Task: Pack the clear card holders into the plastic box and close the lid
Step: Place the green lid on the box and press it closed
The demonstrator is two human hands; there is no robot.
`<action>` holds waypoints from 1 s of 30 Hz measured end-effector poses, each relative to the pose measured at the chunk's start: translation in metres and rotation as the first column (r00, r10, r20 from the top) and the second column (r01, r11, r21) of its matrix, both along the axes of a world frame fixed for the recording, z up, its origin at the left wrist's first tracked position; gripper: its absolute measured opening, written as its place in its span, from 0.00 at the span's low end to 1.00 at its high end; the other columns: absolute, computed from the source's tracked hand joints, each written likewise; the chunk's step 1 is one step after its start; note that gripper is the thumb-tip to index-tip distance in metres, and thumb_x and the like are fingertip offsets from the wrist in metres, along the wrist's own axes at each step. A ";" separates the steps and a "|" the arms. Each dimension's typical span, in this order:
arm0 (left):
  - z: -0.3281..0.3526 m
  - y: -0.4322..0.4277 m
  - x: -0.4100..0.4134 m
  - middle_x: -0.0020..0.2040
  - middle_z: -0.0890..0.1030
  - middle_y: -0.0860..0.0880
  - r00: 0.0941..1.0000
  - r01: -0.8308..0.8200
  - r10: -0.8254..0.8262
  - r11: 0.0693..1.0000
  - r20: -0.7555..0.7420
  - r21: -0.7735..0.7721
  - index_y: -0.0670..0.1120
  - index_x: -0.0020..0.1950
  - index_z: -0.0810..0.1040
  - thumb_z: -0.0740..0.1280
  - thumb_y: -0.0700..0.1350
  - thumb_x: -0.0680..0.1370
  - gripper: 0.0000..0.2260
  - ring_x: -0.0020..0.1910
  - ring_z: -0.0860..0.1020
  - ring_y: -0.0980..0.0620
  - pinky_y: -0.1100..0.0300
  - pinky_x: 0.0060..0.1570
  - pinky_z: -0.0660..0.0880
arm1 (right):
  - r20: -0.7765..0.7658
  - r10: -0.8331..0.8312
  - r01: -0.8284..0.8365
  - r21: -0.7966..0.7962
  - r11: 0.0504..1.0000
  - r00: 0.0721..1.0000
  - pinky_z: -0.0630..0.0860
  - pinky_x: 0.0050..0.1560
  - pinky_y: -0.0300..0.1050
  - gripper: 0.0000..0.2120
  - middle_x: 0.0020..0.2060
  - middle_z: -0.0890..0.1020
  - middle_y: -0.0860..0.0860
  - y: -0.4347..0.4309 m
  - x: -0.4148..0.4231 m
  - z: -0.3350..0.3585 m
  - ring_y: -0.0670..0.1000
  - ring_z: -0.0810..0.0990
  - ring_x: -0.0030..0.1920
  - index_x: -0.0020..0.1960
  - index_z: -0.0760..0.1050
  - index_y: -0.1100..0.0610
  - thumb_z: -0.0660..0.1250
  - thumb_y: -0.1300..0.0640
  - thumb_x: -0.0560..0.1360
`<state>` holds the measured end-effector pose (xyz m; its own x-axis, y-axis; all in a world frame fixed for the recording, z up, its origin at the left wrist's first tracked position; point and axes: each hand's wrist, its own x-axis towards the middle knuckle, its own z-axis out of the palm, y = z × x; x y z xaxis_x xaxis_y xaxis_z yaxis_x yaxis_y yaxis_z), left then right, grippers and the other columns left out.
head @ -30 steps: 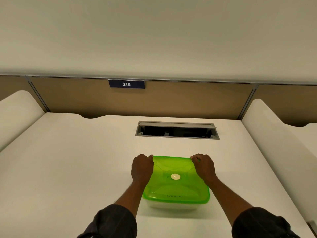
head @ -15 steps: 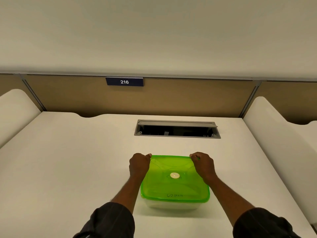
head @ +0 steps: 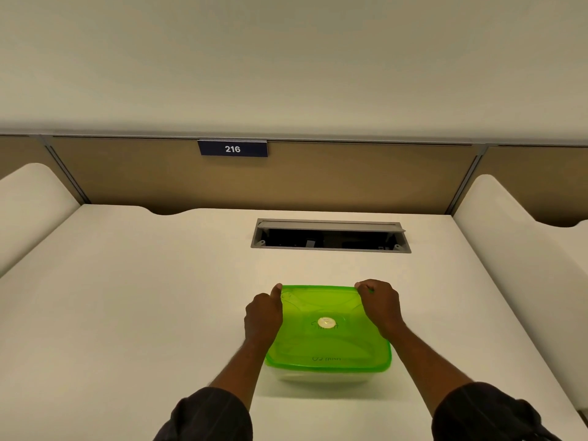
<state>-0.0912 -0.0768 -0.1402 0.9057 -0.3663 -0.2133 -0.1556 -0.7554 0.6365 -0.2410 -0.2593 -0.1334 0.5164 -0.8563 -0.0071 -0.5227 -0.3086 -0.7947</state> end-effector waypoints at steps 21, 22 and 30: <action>-0.006 0.001 0.005 0.49 0.82 0.38 1.000 -0.011 0.011 1.000 -0.013 -0.003 0.39 0.45 0.78 0.50 0.64 0.79 0.30 0.51 0.78 0.38 0.52 0.48 0.72 | -0.074 -0.099 0.101 0.034 0.994 0.992 0.61 0.34 0.47 0.26 0.23 0.67 0.51 0.001 -0.021 -0.011 0.54 0.67 0.29 0.25 0.61 0.55 0.59 0.51 0.81; -0.006 0.001 0.004 0.50 0.82 0.38 0.998 -0.042 0.043 0.999 -0.037 0.019 0.39 0.46 0.78 0.50 0.65 0.78 0.31 0.51 0.78 0.39 0.53 0.46 0.71 | -0.072 -0.101 0.103 0.031 0.994 0.992 0.61 0.34 0.47 0.26 0.23 0.67 0.51 0.000 -0.021 -0.012 0.53 0.66 0.29 0.25 0.60 0.55 0.59 0.51 0.81; 0.002 0.009 -0.006 0.52 0.81 0.40 0.992 -0.104 0.112 0.987 -0.059 0.125 0.41 0.49 0.78 0.51 0.72 0.73 0.35 0.51 0.79 0.40 0.54 0.44 0.70 | -0.085 -0.130 0.131 0.002 0.991 0.988 0.62 0.36 0.46 0.26 0.24 0.70 0.53 -0.009 -0.016 -0.014 0.56 0.71 0.32 0.26 0.63 0.56 0.57 0.50 0.81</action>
